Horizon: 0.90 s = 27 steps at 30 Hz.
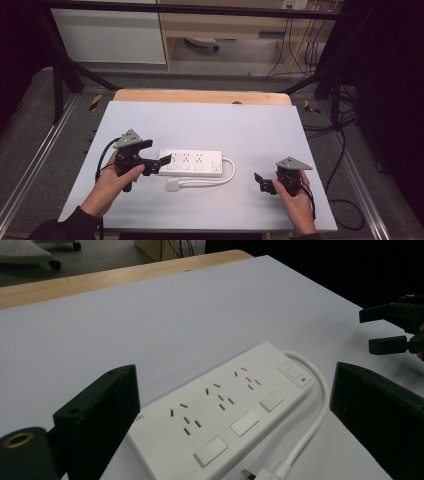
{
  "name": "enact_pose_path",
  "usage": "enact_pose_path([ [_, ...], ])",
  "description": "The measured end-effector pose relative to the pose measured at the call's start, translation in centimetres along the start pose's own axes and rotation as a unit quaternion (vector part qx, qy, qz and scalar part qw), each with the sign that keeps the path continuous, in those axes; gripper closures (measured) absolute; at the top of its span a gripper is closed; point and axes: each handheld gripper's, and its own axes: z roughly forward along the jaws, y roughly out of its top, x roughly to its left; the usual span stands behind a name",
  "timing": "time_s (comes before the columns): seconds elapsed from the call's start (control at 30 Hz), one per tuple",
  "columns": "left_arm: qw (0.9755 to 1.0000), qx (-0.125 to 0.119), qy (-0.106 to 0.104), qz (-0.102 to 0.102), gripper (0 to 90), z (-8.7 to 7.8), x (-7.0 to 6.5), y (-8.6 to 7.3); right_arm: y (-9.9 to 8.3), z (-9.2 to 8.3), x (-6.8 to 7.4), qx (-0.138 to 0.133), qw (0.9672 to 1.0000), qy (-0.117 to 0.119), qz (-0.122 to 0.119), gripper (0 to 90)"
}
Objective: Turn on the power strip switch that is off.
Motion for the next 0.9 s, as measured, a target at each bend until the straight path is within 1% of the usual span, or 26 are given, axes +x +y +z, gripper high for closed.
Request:
enact_pose_path([
  [0.27,1.0000,0.000,-0.005,0.005,6.0,0.6,-0.3,0.1,0.0,0.0,0.0,-0.001,1.0000,0.001,0.000,3.0],
  [0.9,0.9999,0.010,-0.011,0.007,6.3,2.4,-1.0,0.2,0.0,0.0,0.0,-0.001,1.0000,0.001,-0.004,3.0],
])
